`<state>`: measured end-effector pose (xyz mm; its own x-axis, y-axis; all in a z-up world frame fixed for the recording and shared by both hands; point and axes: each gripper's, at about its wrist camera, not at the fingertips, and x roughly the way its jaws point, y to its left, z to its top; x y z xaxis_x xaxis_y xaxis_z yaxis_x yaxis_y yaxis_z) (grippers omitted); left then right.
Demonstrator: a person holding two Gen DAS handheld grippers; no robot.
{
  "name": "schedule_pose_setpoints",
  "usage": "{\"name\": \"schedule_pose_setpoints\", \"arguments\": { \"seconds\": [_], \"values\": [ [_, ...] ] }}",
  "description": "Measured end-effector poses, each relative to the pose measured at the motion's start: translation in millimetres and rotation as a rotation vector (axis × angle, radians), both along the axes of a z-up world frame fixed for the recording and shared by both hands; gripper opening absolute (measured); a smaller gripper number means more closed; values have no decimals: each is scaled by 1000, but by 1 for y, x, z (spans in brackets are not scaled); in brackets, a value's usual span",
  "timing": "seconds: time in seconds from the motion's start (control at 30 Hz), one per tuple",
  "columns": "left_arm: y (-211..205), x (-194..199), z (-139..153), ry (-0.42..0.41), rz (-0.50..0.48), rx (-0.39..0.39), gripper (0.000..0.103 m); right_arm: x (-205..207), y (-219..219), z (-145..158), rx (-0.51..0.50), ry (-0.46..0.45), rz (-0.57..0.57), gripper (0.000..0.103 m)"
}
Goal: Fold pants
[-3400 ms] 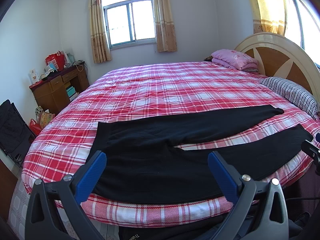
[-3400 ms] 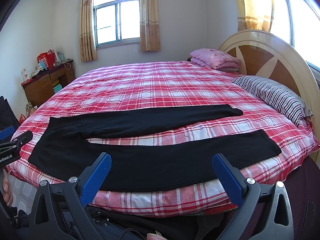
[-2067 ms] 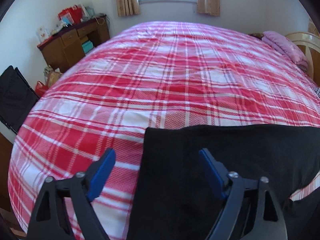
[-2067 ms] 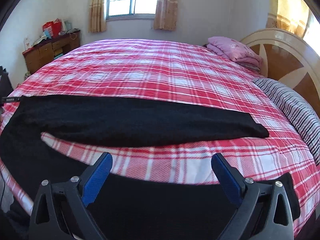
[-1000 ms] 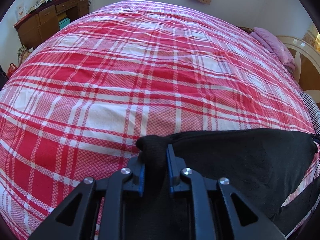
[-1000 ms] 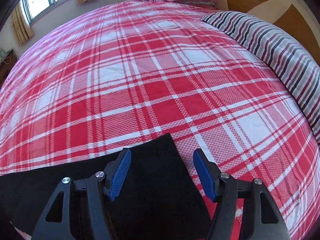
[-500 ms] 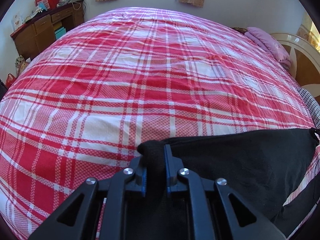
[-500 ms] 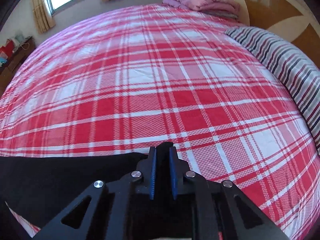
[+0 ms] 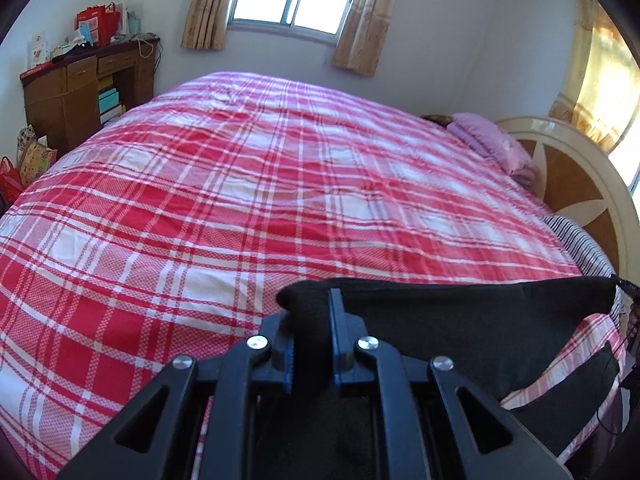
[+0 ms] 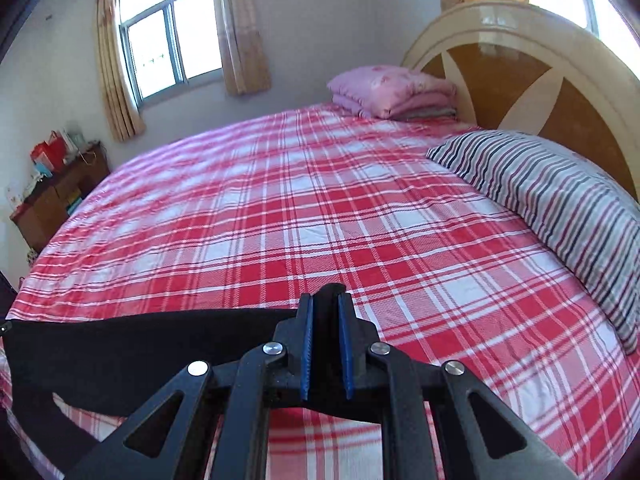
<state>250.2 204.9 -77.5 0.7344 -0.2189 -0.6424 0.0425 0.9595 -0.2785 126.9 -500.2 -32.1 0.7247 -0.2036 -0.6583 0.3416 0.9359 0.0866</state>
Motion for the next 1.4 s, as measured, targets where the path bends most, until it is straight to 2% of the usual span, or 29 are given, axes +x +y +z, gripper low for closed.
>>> {"name": "schedule_pose_setpoints", "arguments": {
  "seconds": [0.23,0.4,0.67,0.87,1.07,1.1,1.17,1.3,1.33,1.4],
  "values": [
    [5,-46,14,-94,-13,-47,14,-75,5,9,31,-83,-27,12],
    [13,-86,8,-151,-44,-87,14,-119,1,-1,67,-88,-56,12],
    [24,-134,-31,-127,-97,-100,14,-170,-6,-46,142,-17,-86,12],
    [20,-155,-54,-109,-138,-47,14,-189,-9,-71,167,39,-98,12],
    [28,-177,-57,-136,-156,1,34,-194,-4,-71,148,59,-86,13],
    [30,-182,-57,-135,-158,11,37,-196,-3,-70,149,53,-86,16],
    [35,-188,-59,-137,-156,24,50,-201,-5,-67,161,40,-95,19],
    [44,-204,-61,-138,-149,88,63,-213,-5,-58,153,19,-141,34],
    [45,-207,-62,-137,-142,114,67,-214,-3,-55,144,15,-148,34],
    [49,-210,-63,-129,-139,151,68,-216,5,-47,110,6,-162,34]
  ]
}}
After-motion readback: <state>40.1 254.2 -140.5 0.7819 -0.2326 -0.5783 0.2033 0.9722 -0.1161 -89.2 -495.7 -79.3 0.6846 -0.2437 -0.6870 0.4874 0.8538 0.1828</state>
